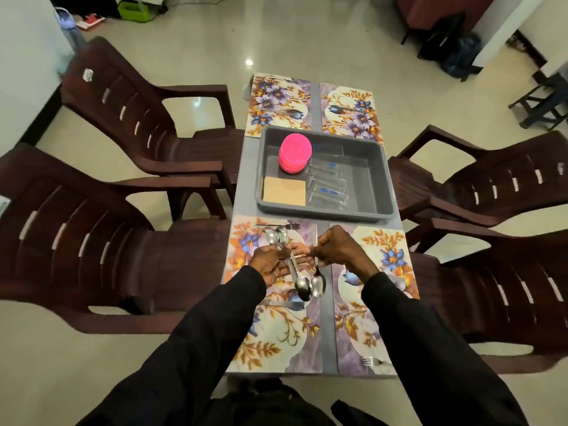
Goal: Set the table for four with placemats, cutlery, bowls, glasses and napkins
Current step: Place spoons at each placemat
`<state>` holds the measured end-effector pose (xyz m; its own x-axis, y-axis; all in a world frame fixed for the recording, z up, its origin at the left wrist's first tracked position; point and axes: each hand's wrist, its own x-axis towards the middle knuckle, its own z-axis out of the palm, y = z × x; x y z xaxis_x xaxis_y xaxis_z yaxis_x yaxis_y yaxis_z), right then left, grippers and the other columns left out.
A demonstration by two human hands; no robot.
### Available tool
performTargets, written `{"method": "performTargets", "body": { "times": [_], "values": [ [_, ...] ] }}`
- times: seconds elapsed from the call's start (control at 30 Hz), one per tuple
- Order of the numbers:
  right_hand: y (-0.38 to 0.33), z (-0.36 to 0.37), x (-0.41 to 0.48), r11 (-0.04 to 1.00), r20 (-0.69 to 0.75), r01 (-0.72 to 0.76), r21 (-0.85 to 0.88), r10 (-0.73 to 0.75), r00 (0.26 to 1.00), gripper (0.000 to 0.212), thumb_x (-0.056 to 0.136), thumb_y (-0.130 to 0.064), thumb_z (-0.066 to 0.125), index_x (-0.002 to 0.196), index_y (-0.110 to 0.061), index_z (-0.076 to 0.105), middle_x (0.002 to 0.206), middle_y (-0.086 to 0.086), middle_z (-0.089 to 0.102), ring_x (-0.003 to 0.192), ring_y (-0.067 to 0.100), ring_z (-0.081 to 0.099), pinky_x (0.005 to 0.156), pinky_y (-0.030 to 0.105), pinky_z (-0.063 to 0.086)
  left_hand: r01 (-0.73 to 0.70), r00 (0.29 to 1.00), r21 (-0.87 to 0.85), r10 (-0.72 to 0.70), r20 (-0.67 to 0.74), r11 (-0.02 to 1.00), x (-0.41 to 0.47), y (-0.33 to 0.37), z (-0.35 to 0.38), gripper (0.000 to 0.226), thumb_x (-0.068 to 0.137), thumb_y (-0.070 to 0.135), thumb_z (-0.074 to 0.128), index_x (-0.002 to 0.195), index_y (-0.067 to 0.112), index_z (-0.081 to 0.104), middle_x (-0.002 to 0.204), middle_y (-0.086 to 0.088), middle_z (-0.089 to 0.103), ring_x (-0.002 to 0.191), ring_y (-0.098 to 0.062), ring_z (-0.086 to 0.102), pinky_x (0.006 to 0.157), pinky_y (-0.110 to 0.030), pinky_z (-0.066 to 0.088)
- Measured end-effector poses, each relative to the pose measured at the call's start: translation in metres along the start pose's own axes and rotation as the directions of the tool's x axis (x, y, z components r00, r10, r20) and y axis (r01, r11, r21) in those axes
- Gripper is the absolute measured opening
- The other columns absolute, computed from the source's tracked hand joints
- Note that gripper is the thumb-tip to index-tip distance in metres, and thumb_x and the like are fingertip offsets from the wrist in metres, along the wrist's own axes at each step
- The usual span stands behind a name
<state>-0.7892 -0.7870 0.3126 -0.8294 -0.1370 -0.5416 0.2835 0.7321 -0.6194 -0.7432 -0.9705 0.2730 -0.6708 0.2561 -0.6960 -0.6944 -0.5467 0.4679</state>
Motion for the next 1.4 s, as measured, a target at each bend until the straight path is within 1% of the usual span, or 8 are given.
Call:
{"method": "performTargets", "body": {
  "times": [0.2,0.33,0.47,0.57,0.73,1.0,1.27,1.4],
  "values": [
    [0.013,0.021,-0.051,0.954,-0.079,0.032,0.299,-0.009,0.997,0.035,0.090,-0.018,0.076,0.089,0.017,0.070,0.082,0.019,0.076,0.075,0.022,0.074,0.063,0.024,0.060,0.018,0.999,0.082,-0.022,0.047,0.996,-0.034,-0.022,-0.029,0.021,0.102,-0.002,0.047,0.113,-0.006,0.064,0.114,-0.025,0.072,0.104,-0.038,0.072,0.093,-0.049,0.057],
    [0.026,0.032,-0.076,0.846,-0.109,0.024,0.532,0.040,0.993,0.036,0.092,-0.010,0.071,0.088,0.026,0.063,0.080,0.017,0.076,0.079,0.023,0.076,0.066,0.026,0.063,0.036,0.997,0.117,-0.045,0.070,0.992,-0.053,-0.038,-0.032,0.022,0.103,-0.001,0.048,0.115,-0.005,0.065,0.103,-0.020,0.076,0.088,-0.031,0.076,0.081,-0.041,0.063],
    [0.044,0.036,-0.100,0.747,-0.128,0.010,0.665,0.101,0.987,0.024,0.093,-0.008,0.069,0.077,0.010,0.072,0.088,0.024,0.075,0.087,0.031,0.076,0.074,0.030,0.064,0.053,0.993,0.130,-0.066,0.101,0.990,-0.064,-0.051,-0.036,0.022,0.103,0.001,0.050,0.119,-0.006,0.062,0.110,-0.021,0.074,0.099,-0.031,0.074,0.087,-0.042,0.060],
    [0.064,0.037,-0.115,0.678,-0.188,0.017,0.734,0.179,0.966,0.022,0.094,-0.007,0.068,0.091,0.015,0.070,0.091,0.026,0.074,0.080,0.027,0.076,0.068,0.026,0.063,0.060,0.991,0.142,-0.076,0.113,0.988,-0.068,-0.060,-0.033,0.021,0.102,0.002,0.051,0.118,-0.007,0.062,0.120,-0.026,0.069,0.102,-0.033,0.073,0.088,-0.043,0.059],
    [0.106,0.035,-0.130,0.566,-0.267,0.020,0.824,0.358,0.895,0.016,0.093,-0.008,0.071,0.091,0.008,0.074,0.085,0.022,0.074,0.072,0.024,0.073,0.062,0.026,0.062,0.069,0.992,0.154,-0.084,0.095,0.986,-0.064,-0.076,-0.022,0.029,0.103,0.001,0.049,0.128,-0.011,0.057,0.128,-0.030,0.064,0.117,-0.041,0.065,0.100,-0.048,0.053],
    [0.188,0.005,-0.153,0.517,-0.388,0.078,0.853,0.526,0.757,0.022,0.085,-0.011,0.081,0.082,0.008,0.071,0.074,0.019,0.073,0.055,0.021,0.070,0.051,0.026,0.058,0.039,0.994,0.095,-0.048,0.093,0.995,-0.053,-0.105,0.007,0.030,0.101,0.000,0.051,0.129,-0.010,0.056,0.121,-0.026,0.069,0.097,-0.035,0.075,0.071,-0.039,0.063],
    [0.262,-0.036,-0.158,0.502,-0.323,0.031,0.864,0.507,0.799,0.015,0.085,0.002,0.076,0.072,0.007,0.070,0.069,0.016,0.071,0.061,0.025,0.072,0.053,0.026,0.058,0.003,1.000,0.053,-0.005,0.028,0.999,-0.035,-0.141,0.039,0.041,0.093,-0.006,0.053,0.134,-0.007,0.055,0.131,-0.024,0.065,0.119,-0.039,0.065,0.099,-0.048,0.053],
    [0.283,-0.050,-0.157,0.497,-0.269,-0.015,0.868,0.495,0.827,0.017,0.086,0.012,0.070,0.071,0.006,0.067,0.065,0.015,0.070,0.050,0.018,0.068,0.049,0.025,0.056,-0.042,0.999,0.019,0.042,0.002,0.999,-0.033,-0.159,0.052,0.040,0.094,-0.004,0.054,0.134,-0.006,0.054,0.131,-0.022,0.066,0.115,-0.035,0.068,0.094,-0.043,0.058]
  ]
}}
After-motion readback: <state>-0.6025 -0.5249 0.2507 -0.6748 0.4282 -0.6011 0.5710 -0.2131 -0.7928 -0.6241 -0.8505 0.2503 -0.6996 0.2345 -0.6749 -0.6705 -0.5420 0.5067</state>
